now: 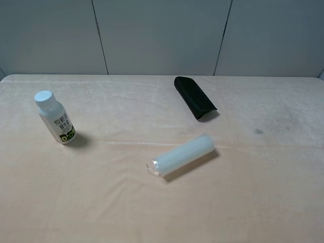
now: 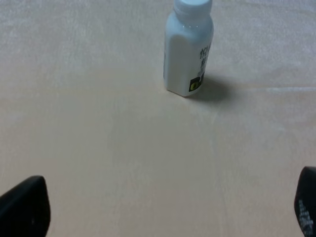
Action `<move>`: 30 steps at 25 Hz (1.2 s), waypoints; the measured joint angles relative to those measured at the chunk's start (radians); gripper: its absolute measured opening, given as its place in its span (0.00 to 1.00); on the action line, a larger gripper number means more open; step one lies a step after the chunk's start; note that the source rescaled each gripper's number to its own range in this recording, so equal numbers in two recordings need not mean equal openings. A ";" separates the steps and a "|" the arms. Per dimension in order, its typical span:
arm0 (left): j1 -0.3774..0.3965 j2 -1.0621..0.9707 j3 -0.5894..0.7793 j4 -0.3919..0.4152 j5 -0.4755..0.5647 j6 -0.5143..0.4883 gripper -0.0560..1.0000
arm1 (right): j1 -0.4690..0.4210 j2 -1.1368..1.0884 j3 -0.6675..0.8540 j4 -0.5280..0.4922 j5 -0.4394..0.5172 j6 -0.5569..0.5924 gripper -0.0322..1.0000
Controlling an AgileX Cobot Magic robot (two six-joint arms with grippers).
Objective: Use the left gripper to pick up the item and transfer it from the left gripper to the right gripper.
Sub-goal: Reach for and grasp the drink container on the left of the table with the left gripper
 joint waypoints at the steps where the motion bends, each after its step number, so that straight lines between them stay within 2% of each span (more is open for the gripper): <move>1: 0.000 0.000 0.000 0.000 0.000 0.000 0.99 | 0.000 0.000 0.000 0.000 0.000 0.000 1.00; 24: 0.000 0.000 0.000 0.000 0.000 0.000 0.98 | 0.000 0.000 0.000 0.000 -0.001 0.000 1.00; 30: 0.000 0.068 -0.070 0.003 0.074 0.000 0.99 | 0.000 0.000 0.000 0.000 -0.001 0.000 1.00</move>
